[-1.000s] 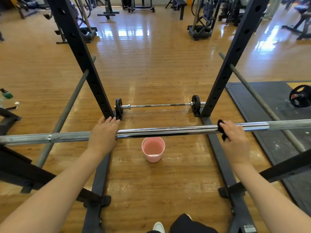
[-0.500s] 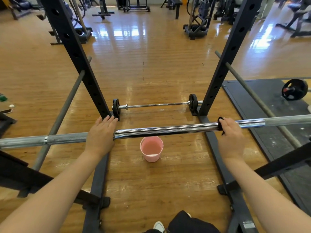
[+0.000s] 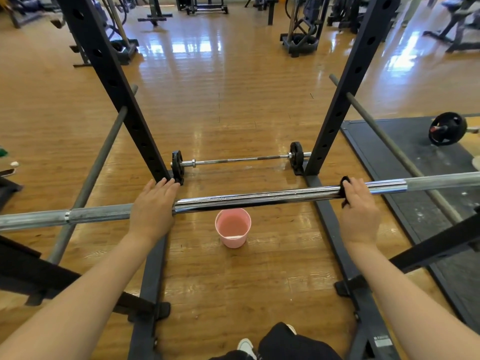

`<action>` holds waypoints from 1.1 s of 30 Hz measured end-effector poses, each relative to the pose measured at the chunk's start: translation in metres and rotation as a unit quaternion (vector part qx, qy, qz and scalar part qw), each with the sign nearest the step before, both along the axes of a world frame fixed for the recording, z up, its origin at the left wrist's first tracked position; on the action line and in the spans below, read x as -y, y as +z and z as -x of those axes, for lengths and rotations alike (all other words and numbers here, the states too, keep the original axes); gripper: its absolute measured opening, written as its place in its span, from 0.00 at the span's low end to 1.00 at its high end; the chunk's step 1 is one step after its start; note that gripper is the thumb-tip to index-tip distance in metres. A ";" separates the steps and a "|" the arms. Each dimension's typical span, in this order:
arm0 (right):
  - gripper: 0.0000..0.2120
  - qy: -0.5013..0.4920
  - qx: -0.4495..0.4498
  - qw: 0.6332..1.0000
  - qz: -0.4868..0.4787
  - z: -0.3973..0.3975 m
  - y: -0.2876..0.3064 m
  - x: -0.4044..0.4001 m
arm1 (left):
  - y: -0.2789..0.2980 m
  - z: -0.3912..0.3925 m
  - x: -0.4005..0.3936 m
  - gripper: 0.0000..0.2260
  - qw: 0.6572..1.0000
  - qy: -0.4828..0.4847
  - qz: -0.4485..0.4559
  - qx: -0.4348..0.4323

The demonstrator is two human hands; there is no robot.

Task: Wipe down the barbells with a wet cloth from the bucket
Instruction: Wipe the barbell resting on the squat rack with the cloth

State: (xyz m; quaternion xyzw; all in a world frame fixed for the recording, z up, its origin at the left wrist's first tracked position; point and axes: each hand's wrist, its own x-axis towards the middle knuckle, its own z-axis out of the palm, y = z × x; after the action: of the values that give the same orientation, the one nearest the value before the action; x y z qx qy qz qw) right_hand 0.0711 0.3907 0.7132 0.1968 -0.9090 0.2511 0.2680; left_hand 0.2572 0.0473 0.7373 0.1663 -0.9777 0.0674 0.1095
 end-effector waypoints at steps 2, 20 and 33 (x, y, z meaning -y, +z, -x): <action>0.20 0.032 0.001 0.999 -0.007 -0.013 -0.003 0.016 | -0.003 -0.002 0.001 0.24 1.000 -0.009 0.015 -0.024; 0.18 0.153 -0.021 0.988 -0.032 -0.016 0.001 0.011 | 0.030 0.010 -0.003 0.34 0.979 0.030 -0.035 0.199; 0.22 0.172 -0.032 0.983 -0.048 -0.010 0.000 0.012 | 0.022 0.006 0.001 0.36 0.985 0.025 -0.016 0.170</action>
State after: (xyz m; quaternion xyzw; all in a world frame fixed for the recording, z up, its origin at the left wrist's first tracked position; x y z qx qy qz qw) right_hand 0.0807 0.3789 0.7135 0.3704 -0.8639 0.2428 0.2399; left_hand 0.2512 0.0467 0.7589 0.1788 -0.9785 0.0813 -0.0625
